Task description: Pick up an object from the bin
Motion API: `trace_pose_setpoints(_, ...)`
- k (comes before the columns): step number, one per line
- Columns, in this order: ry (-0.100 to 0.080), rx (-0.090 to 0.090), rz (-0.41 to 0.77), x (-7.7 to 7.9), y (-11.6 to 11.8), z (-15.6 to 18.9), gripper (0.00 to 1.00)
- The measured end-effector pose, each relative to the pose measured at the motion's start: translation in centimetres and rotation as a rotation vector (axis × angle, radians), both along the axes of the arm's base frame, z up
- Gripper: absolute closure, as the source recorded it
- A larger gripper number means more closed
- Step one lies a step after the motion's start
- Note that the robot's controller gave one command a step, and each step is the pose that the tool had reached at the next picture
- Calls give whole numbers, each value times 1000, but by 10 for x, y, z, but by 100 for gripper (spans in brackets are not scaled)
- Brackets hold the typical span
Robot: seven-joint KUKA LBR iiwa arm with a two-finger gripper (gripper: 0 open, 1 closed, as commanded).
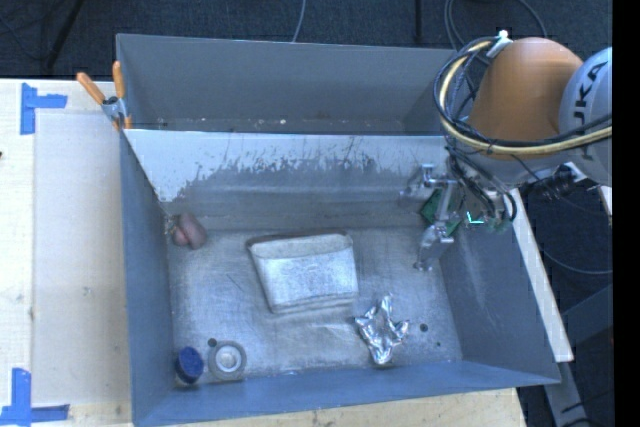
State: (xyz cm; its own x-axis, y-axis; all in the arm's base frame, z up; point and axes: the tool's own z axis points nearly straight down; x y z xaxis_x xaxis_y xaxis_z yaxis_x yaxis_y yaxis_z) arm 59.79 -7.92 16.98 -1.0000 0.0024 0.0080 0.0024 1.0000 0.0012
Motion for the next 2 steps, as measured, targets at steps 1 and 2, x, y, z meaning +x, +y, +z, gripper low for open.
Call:
trace_pose_setpoints(1, 0, 1, 133, -53, 2, -55, 0)
trace_pose_setpoints(2, -14, 0, 255, -94, 15, -99, 0)
